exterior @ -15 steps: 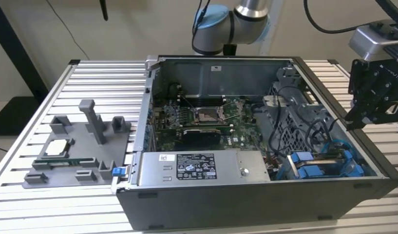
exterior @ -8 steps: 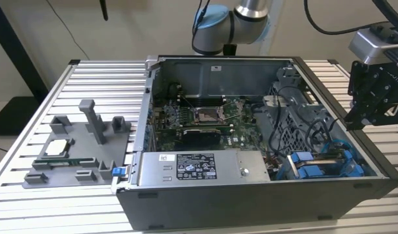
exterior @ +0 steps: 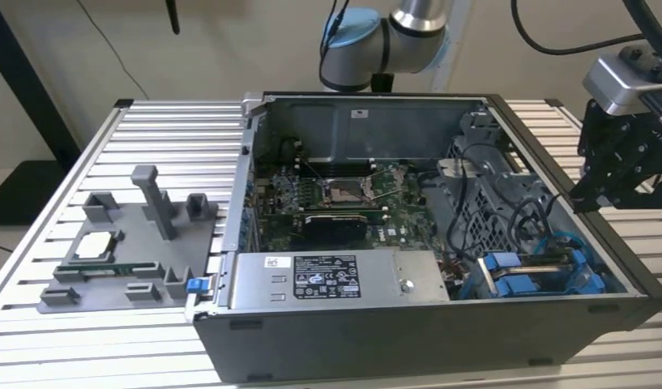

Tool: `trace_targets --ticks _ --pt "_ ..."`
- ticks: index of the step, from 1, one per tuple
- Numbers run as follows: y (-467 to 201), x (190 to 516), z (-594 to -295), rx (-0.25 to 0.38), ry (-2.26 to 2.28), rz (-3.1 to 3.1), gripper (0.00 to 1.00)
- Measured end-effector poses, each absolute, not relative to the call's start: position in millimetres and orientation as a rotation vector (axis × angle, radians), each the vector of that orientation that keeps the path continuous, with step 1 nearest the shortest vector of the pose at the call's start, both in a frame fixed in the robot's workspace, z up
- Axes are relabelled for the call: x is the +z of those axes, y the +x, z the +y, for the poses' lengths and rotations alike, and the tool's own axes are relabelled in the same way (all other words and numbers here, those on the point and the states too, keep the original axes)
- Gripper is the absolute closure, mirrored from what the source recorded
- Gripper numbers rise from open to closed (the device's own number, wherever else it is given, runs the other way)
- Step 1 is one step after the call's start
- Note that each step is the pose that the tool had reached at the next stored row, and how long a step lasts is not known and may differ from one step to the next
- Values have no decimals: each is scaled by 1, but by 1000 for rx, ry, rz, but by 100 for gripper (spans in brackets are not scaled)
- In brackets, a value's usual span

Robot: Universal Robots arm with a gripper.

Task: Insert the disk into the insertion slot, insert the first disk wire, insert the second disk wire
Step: 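Insert the second disk wire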

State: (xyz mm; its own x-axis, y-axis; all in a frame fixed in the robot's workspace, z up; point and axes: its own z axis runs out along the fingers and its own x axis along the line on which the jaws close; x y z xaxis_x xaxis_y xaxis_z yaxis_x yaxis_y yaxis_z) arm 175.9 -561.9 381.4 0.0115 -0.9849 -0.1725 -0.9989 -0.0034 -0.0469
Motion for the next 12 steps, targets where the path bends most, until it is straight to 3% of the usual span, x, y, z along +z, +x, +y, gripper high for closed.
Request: trace_targets --ticks 2,3,12 --pt "176 380 -562 135 -2117 2101 0" --pt "176 380 -563 135 -2117 2101 100" --pt "176 374 -566 135 -2116 2100 100"
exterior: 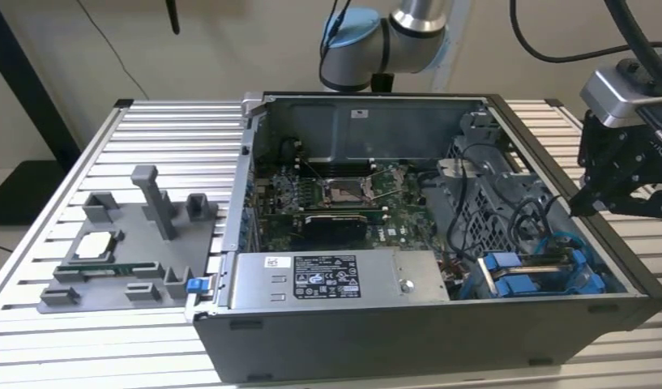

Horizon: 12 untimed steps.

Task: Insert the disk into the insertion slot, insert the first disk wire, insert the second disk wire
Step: 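Insert the second disk wire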

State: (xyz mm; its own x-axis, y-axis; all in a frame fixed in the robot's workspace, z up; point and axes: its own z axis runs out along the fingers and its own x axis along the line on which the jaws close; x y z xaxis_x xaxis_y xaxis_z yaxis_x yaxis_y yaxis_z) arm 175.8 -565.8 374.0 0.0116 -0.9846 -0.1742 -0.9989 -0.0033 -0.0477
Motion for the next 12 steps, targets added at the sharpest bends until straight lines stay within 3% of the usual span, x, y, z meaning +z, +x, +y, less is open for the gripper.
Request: trace_targets --ticks 12 --pt "159 389 -566 136 -2116 2100 100"
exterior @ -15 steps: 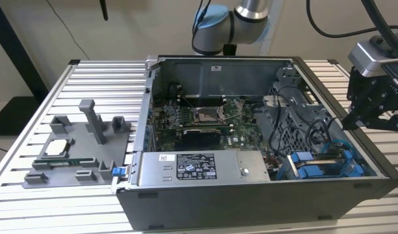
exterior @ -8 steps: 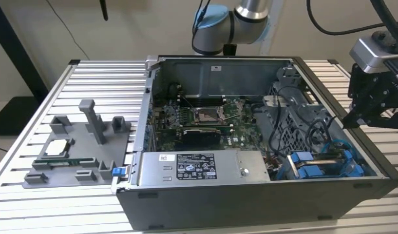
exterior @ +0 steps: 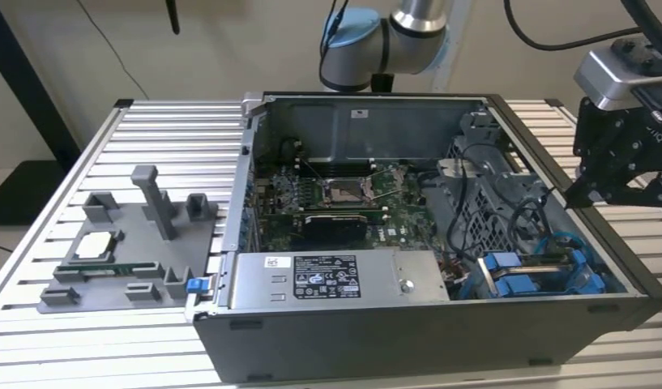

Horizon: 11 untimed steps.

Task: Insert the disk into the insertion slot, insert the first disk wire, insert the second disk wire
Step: 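Insert the second disk wire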

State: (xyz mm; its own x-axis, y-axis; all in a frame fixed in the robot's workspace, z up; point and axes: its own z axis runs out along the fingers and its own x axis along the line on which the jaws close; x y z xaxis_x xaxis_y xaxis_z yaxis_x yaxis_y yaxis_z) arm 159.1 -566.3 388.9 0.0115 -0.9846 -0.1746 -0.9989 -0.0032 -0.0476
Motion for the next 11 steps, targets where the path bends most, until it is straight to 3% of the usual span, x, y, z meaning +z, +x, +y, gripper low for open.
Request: trace_targets --ticks 11 --pt "114 391 -566 127 -2120 2103 100"
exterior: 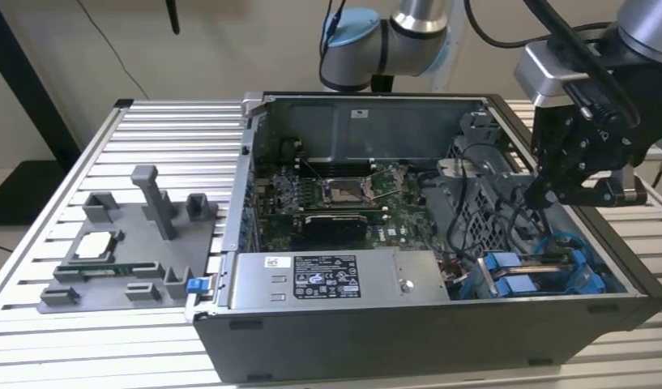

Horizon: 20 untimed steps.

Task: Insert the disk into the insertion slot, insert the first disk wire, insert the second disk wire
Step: 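Insert the second disk wire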

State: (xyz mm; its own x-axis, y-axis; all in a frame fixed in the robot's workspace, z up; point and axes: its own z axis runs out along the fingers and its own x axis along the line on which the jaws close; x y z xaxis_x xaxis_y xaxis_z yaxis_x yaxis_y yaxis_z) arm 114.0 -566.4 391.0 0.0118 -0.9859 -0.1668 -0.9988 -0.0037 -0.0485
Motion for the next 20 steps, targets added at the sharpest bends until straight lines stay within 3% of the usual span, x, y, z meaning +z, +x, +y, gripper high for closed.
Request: trace_targets --ticks 5,20 --pt "114 390 -567 45 -2163 2142 100" --pt "114 390 -567 41 -2165 2144 100"
